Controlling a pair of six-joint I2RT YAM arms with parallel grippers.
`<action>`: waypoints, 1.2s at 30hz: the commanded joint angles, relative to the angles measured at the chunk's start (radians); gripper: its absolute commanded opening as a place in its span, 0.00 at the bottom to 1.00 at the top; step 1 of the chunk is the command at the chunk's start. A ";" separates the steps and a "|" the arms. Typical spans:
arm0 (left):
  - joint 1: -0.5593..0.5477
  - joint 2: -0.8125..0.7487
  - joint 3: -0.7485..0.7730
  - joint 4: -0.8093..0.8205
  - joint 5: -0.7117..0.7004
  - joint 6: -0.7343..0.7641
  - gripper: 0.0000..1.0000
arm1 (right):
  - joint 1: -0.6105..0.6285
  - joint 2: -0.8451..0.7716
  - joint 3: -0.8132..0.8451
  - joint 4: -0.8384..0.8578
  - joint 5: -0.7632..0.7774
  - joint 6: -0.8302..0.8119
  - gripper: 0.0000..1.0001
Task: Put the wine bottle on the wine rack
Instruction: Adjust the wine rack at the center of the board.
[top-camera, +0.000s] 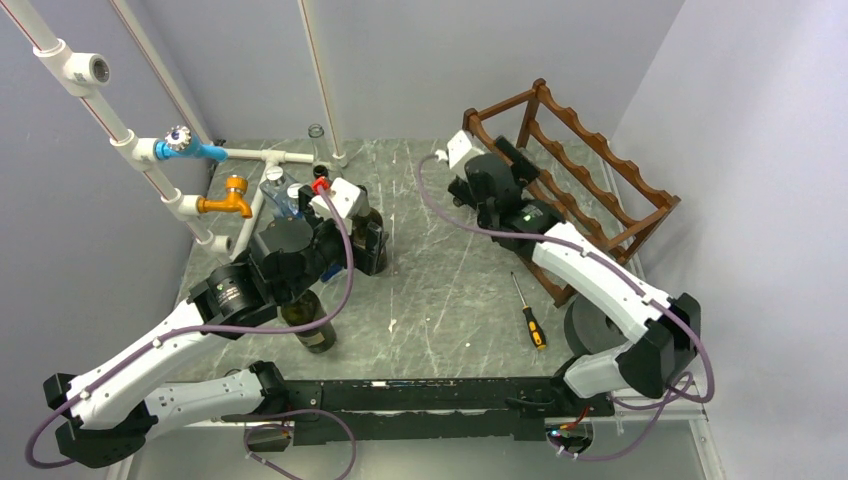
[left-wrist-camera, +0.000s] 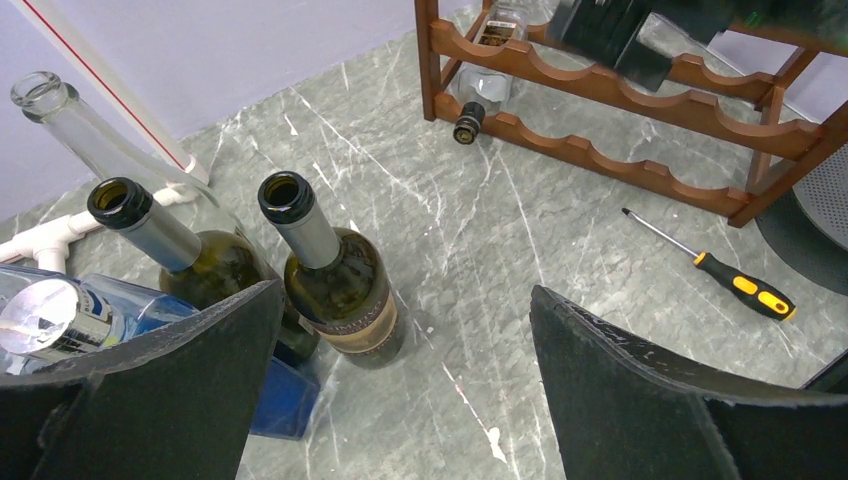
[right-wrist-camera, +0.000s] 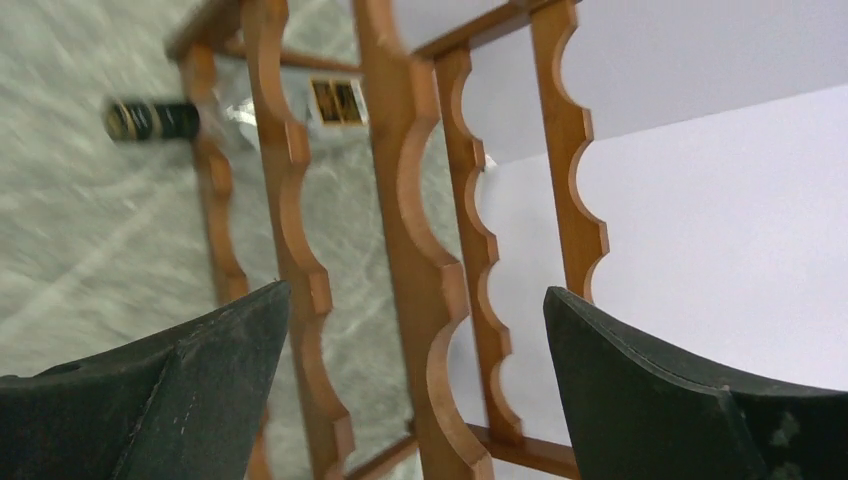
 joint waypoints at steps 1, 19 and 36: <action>-0.004 -0.024 0.023 0.021 -0.029 -0.008 0.99 | 0.014 -0.024 0.223 -0.271 -0.029 0.402 1.00; -0.004 -0.152 -0.061 0.119 -0.125 0.011 0.99 | 0.045 0.282 0.156 -0.157 -0.006 1.509 1.00; -0.005 -0.126 -0.043 0.101 -0.092 0.009 0.99 | -0.062 0.614 0.334 -0.170 0.010 1.833 0.67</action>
